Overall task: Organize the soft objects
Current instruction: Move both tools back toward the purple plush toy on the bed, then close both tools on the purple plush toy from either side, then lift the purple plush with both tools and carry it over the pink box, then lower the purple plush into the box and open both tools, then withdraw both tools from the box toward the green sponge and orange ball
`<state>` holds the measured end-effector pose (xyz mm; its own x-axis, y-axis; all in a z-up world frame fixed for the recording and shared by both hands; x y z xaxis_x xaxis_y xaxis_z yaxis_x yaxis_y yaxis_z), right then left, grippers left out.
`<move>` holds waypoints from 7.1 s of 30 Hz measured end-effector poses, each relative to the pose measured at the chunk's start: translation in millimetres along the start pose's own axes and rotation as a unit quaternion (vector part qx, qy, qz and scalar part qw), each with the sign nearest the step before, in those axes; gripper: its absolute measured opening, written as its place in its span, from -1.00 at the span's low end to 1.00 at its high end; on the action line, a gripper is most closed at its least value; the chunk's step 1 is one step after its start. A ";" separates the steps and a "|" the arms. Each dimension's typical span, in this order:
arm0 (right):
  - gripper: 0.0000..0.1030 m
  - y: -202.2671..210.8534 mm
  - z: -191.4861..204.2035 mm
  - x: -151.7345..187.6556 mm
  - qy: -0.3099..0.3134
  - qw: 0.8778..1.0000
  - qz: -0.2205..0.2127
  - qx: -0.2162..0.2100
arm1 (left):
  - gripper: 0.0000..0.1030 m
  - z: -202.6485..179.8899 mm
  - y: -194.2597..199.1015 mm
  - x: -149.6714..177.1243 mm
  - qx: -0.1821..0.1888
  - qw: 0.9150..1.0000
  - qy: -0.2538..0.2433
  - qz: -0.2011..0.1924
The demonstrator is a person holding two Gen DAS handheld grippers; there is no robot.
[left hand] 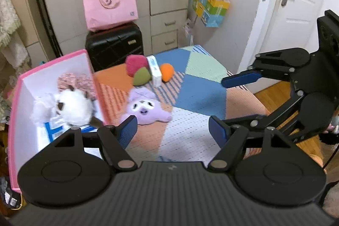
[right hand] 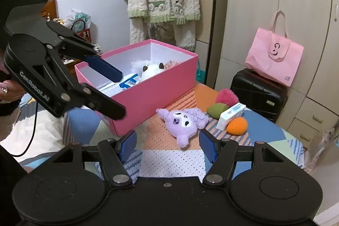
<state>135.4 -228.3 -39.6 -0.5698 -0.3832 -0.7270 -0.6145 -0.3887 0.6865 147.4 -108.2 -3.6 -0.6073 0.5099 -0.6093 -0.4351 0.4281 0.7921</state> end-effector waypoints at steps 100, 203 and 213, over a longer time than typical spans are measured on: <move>0.15 -57.1 19.2 69.0 -0.046 0.997 0.066 0.002 | -0.05 -24.8 -80.6 43.0 0.066 0.990 0.090 0.087; 0.23 -106.8 103.8 -123.4 0.056 0.998 0.024 -0.015 | -0.01 168.9 92.3 55.2 -0.158 0.978 0.082 -0.105; 0.23 -30.1 78.0 -89.8 0.022 1.000 -0.014 -0.009 | -0.01 103.4 90.3 47.6 -0.124 0.986 0.037 -0.100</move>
<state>162.5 -116.8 3.9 -0.5277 -0.4075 -0.7453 -0.6197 -0.4154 0.6659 147.9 31.8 34.9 -0.5345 0.3743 -0.7578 -0.6955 0.3146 0.6460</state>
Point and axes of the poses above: each gripper's, at about its wrist camera, not at the fingertips, and y roughly against the way its jaws point, z to its left, x to its underside, the point moved 6 cm from there along -y, roughly the way its jaws point, and after that the axes turned 7 degrees about z, right-handed, at the moved point
